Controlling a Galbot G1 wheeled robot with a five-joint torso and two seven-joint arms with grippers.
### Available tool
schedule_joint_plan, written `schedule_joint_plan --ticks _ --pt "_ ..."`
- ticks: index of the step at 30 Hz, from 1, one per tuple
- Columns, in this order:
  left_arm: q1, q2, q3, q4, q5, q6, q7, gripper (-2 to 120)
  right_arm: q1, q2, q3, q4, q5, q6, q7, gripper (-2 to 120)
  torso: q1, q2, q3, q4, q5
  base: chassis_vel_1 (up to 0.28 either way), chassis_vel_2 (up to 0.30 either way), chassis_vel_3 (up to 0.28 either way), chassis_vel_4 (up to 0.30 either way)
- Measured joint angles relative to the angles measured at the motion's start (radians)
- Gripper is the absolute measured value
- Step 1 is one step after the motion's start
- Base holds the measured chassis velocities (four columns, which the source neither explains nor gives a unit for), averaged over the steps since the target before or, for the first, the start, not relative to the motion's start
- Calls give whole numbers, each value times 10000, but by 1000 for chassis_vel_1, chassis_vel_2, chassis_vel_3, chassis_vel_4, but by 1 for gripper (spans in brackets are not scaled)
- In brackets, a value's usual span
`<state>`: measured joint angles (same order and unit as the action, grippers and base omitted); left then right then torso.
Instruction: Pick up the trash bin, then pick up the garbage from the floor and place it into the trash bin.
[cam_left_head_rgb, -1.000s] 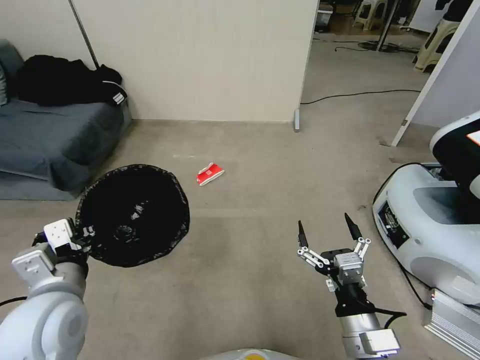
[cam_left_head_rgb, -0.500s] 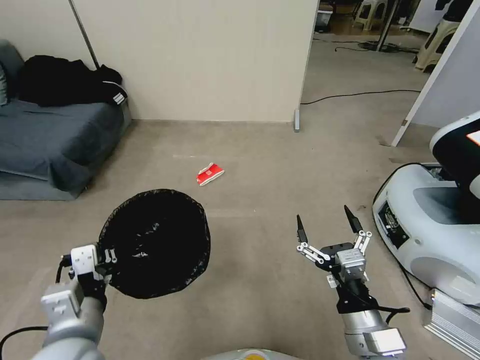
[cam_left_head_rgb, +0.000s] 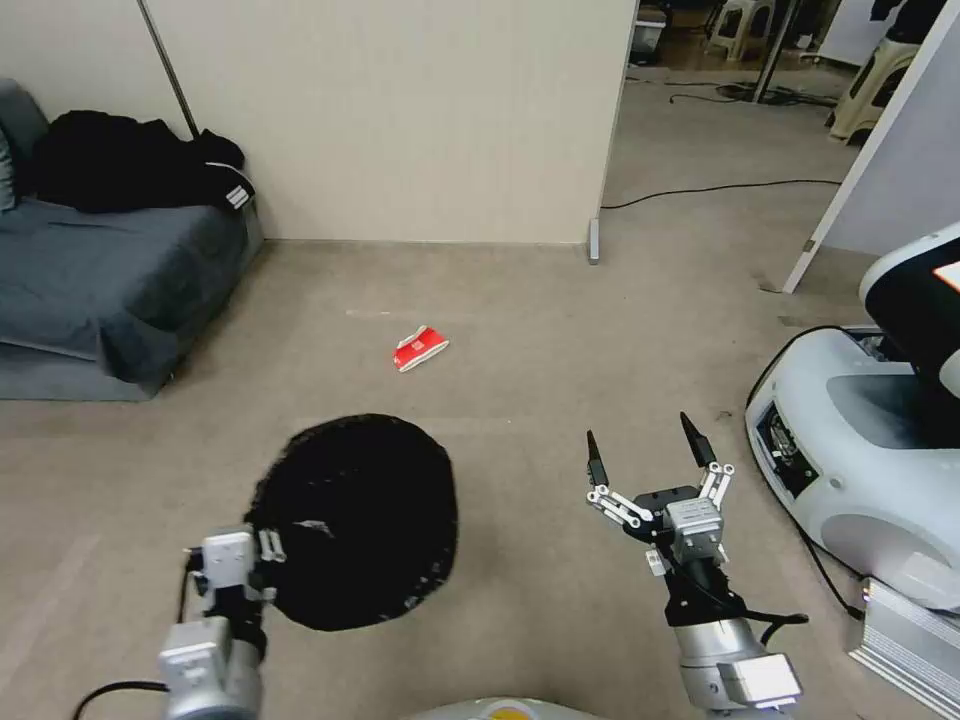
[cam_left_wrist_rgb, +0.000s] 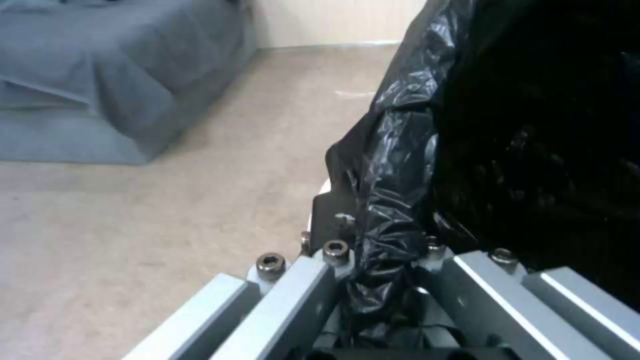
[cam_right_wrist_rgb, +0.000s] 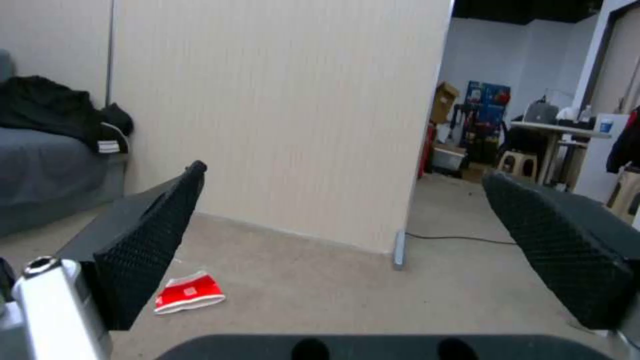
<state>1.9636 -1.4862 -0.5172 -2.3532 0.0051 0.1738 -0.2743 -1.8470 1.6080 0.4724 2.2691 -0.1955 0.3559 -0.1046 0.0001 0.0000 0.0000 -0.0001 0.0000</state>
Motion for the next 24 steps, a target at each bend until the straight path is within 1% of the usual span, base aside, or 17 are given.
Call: schedule_joint_plan --ticks 1,3,10,24 --pt "12 0 200 23 85 -29 -59 1 -6 0 4 -16 7 14 1 100 0 0 0 1 0 0 0 0 0" --pt "14 0 306 25 125 -47 -103 1 -8 -1 8 -27 23 18 1 100 0 0 0 0 1 0 0 0 0" --pt "28 21 193 24 71 -47 -115 1 -9 0 15 -42 33 28 7 100 0 0 0 1 0 0 0 0 0" --pt "27 0 120 -217 -88 60 -142 1 7 0 84 -122 28 89 16 100 0 0 0 0 -1 0 0 0 0"
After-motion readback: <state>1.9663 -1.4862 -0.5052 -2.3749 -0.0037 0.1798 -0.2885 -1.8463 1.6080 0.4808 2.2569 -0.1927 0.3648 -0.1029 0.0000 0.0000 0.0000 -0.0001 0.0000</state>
